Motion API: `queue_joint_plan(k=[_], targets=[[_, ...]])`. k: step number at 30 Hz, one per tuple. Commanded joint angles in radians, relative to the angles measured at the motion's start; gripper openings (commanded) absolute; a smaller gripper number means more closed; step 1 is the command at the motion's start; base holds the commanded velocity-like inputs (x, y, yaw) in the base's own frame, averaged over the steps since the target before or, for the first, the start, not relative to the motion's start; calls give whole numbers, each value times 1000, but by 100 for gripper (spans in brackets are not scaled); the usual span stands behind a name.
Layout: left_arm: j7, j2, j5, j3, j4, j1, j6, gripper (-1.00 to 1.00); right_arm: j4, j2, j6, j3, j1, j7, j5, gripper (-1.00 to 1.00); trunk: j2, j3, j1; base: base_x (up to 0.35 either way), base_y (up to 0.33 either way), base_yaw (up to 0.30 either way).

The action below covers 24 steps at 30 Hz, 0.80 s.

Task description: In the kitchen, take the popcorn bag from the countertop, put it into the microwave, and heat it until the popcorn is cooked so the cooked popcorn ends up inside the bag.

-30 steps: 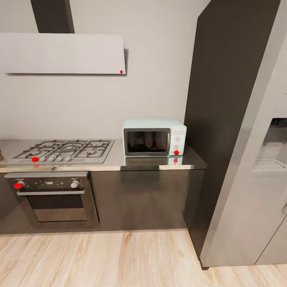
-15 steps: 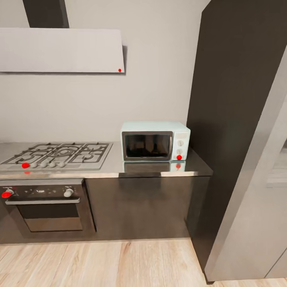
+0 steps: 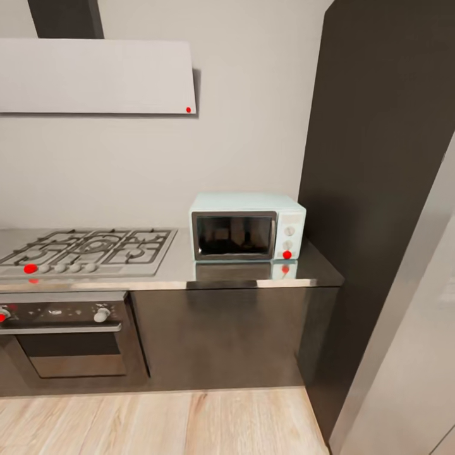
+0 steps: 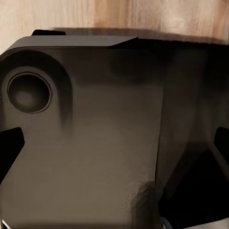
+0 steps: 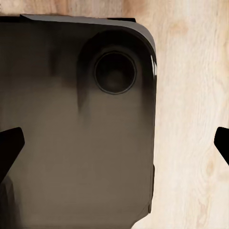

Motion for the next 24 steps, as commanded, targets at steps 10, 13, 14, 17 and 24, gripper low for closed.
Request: queue_joint_plan(k=[10, 13, 14, 17, 24], targets=[[0, 0, 6, 0, 0, 0, -3, 100, 0, 0, -4, 0, 0, -1, -2, 100, 0, -1, 0, 154, 0, 0], [0, 0, 6, 0, 0, 0, -3, 100, 0, 0, -3, -3, 0, -1, -5, 100, 0, -1, 0, 131, 0, 0], [0, 0, 6, 0, 0, 0, -3, 100, 0, 0, -2, -5, 0, -1, -7, 100, 0, -1, 0, 47, 0, 0], [0, 0, 6, 1, 0, 0, -3, 100, 0, 0, -1, -6, 0, -1, -9, 100, 0, -1, 0, 16, 0, 0], [0, 0, 6, 1, 0, 0, -3, 100, 0, 1, -2, -6, 0, -1, -9, 100, 0, -1, 0, 2, 0, 0]])
